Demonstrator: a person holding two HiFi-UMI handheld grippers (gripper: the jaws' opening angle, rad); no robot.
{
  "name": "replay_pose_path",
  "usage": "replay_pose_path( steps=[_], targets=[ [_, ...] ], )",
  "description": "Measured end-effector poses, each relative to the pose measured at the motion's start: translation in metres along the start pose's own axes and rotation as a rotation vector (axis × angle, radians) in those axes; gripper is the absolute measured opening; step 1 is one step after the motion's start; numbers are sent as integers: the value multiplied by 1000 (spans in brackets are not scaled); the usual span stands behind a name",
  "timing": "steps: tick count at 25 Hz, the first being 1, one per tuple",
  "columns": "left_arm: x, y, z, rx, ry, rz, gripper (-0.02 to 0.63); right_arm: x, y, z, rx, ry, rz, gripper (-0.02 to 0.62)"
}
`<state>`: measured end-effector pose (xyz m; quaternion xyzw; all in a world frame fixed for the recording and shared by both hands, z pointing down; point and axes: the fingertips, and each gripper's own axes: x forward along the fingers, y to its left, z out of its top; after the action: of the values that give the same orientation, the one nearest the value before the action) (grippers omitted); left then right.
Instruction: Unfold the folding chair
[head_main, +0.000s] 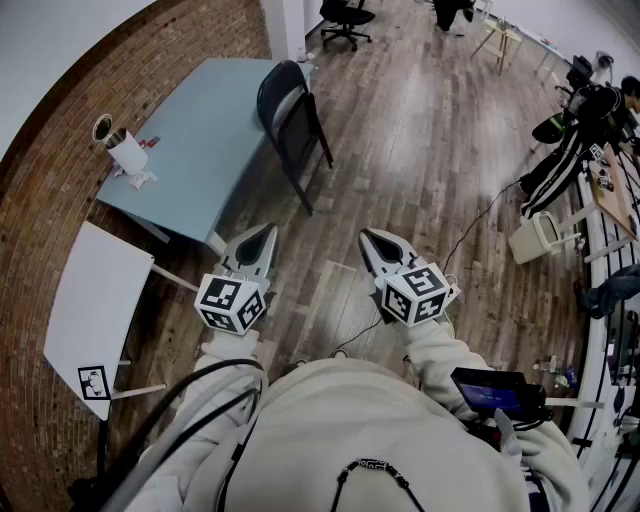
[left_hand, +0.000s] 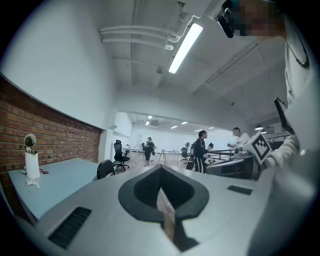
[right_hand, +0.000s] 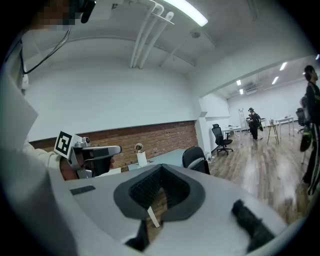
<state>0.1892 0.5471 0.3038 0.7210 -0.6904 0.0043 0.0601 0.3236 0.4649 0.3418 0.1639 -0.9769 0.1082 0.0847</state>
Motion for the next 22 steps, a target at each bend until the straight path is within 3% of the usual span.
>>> replay_pose_path(
  steps=[11,16,22],
  targets=[
    [56,25,8,26,-14,30,3,38,-46,10,-37,-7,67,6],
    [92,76,-9,-6,-16,45,3,94,-63,8,-66,14,85,6],
    [182,163,-20,-28,-42,18,3,194,-117,1,-67,48,60,6]
  ],
)
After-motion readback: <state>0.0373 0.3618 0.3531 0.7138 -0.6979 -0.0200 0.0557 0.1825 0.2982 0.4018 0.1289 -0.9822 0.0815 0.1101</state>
